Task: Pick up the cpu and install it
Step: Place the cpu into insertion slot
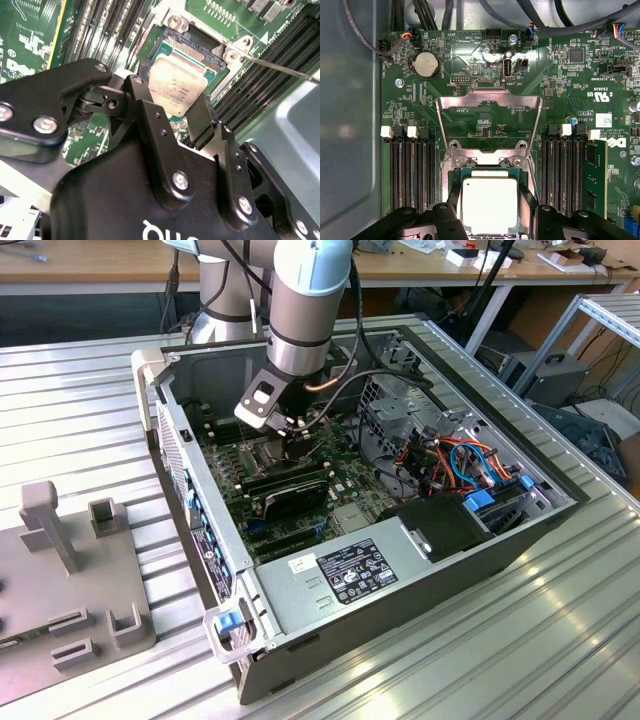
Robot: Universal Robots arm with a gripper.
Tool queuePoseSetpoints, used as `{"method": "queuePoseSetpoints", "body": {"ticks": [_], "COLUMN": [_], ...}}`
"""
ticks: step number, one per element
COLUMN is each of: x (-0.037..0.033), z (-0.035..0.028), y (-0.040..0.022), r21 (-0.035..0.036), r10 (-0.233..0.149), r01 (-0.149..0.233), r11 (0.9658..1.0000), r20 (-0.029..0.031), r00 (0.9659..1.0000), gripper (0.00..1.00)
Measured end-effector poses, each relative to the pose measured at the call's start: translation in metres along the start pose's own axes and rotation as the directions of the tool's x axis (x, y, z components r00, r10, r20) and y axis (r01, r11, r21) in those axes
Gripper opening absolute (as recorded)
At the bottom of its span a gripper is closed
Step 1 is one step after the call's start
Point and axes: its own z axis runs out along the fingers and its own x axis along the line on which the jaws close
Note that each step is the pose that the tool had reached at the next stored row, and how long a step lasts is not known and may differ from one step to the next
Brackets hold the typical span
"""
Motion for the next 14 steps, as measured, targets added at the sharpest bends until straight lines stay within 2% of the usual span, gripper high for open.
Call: {"method": "queuePoseSetpoints", "body": {"ticks": [7,14], "x": [0.0000,0.0000], "z": [0.0000,0.0000], "y": [0.0001,0.0001], "r21": [0.0035,0.0038], "r10": [0.000,0.000], "r01": [0.000,0.000], "r11": [1.0000,1.0000], "r20": [0.0000,0.0000], "r00": [1.0000,1.0000], "gripper": [0.55,0.55]}}
